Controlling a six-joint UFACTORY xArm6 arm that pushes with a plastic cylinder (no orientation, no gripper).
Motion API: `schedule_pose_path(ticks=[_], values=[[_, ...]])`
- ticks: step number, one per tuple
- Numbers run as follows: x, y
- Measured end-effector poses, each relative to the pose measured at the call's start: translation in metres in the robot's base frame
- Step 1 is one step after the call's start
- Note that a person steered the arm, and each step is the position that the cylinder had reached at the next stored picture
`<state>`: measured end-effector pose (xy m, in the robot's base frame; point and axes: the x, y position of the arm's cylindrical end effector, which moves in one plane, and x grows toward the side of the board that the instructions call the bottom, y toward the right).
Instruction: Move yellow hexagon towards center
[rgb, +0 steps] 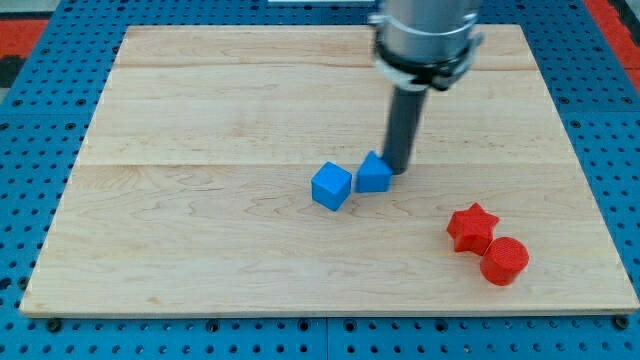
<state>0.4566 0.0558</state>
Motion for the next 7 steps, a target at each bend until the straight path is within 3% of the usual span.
schedule_pose_path(ticks=[1, 4, 5, 6, 7], values=[[-0.014, -0.005], [-0.242, -0.010], [-0.258, 0.036], [-0.246, 0.063], [-0.196, 0.064]])
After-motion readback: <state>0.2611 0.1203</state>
